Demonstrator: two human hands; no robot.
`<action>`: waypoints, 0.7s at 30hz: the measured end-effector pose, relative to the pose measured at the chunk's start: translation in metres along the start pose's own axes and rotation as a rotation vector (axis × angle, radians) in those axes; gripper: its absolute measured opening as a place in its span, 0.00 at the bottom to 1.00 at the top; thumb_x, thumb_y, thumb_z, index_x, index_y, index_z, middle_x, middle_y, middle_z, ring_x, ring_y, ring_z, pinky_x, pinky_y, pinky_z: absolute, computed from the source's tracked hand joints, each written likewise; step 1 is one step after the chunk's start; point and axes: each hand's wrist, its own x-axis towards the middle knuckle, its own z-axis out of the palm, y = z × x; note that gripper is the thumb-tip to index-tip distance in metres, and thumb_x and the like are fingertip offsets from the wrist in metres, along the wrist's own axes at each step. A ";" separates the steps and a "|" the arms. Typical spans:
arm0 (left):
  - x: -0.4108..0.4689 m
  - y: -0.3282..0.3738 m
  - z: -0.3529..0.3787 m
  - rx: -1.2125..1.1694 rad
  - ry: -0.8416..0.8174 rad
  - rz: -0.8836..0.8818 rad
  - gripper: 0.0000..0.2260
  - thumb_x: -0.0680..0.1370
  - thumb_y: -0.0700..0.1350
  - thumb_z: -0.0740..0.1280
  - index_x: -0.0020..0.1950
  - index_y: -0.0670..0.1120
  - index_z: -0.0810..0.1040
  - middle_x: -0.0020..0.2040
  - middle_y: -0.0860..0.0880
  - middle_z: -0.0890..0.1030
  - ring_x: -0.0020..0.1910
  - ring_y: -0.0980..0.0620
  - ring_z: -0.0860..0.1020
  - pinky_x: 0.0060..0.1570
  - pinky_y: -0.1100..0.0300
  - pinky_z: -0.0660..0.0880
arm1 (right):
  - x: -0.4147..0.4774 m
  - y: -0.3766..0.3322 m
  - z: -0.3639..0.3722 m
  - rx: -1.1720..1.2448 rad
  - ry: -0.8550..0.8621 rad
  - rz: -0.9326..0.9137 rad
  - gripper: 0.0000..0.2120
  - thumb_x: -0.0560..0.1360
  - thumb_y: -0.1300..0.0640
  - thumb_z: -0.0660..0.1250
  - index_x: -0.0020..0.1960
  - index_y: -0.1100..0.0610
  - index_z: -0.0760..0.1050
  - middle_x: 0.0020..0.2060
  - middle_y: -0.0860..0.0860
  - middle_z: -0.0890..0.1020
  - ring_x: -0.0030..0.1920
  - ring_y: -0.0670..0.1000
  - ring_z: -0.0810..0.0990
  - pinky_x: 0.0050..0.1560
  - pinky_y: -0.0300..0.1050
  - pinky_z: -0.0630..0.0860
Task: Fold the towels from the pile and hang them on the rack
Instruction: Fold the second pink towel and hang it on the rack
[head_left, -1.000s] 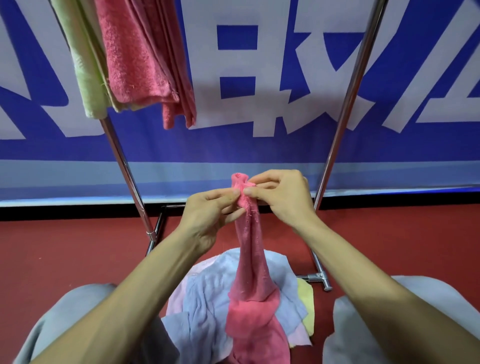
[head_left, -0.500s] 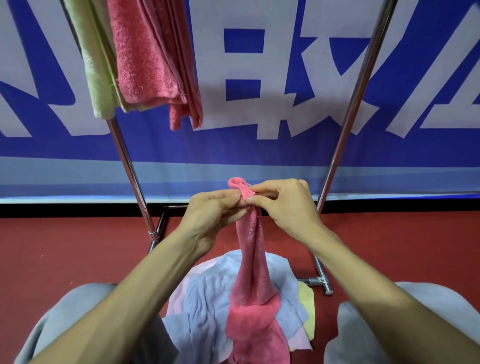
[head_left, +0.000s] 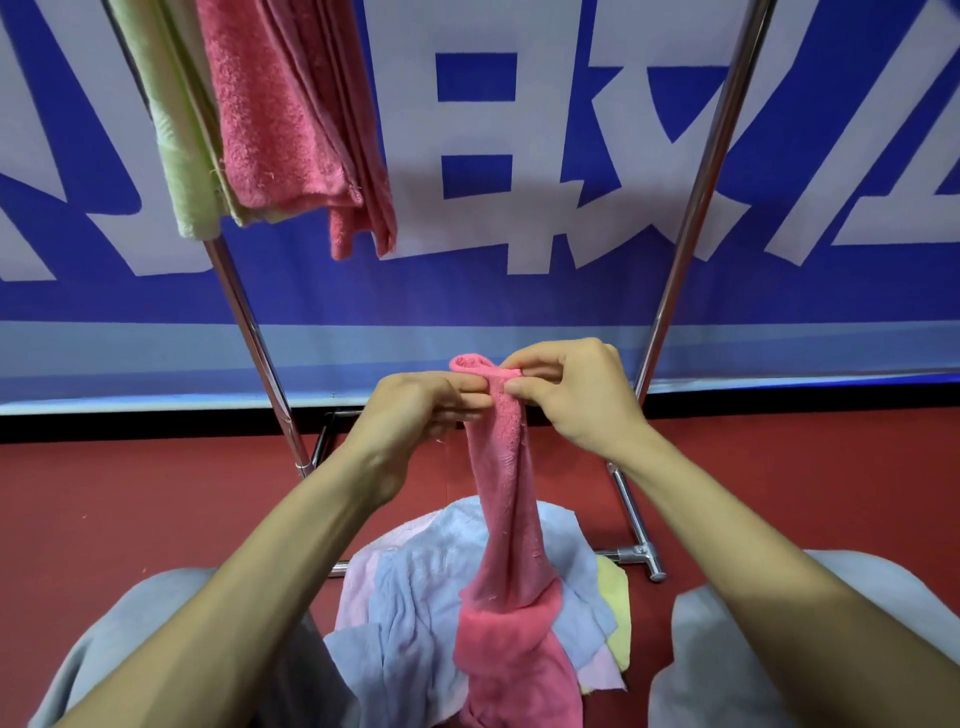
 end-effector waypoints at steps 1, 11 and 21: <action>0.004 -0.002 -0.001 0.069 0.072 0.044 0.11 0.76 0.35 0.61 0.52 0.42 0.81 0.47 0.47 0.85 0.47 0.51 0.81 0.51 0.59 0.71 | 0.001 0.000 -0.002 0.032 -0.002 0.008 0.07 0.70 0.66 0.73 0.46 0.59 0.84 0.42 0.51 0.86 0.42 0.42 0.84 0.51 0.39 0.80; 0.006 -0.003 -0.015 0.555 -0.058 0.520 0.18 0.69 0.48 0.75 0.58 0.52 0.79 0.56 0.58 0.77 0.57 0.61 0.75 0.60 0.61 0.71 | 0.002 -0.008 -0.027 0.247 -0.171 -0.155 0.08 0.74 0.72 0.65 0.47 0.62 0.79 0.40 0.51 0.82 0.40 0.42 0.80 0.45 0.34 0.76; 0.005 -0.007 -0.004 0.284 -0.095 0.558 0.14 0.75 0.53 0.67 0.45 0.43 0.81 0.39 0.52 0.78 0.39 0.56 0.74 0.43 0.53 0.73 | 0.003 0.002 -0.027 0.275 -0.066 -0.100 0.09 0.76 0.68 0.65 0.53 0.60 0.80 0.43 0.48 0.82 0.42 0.38 0.80 0.45 0.31 0.75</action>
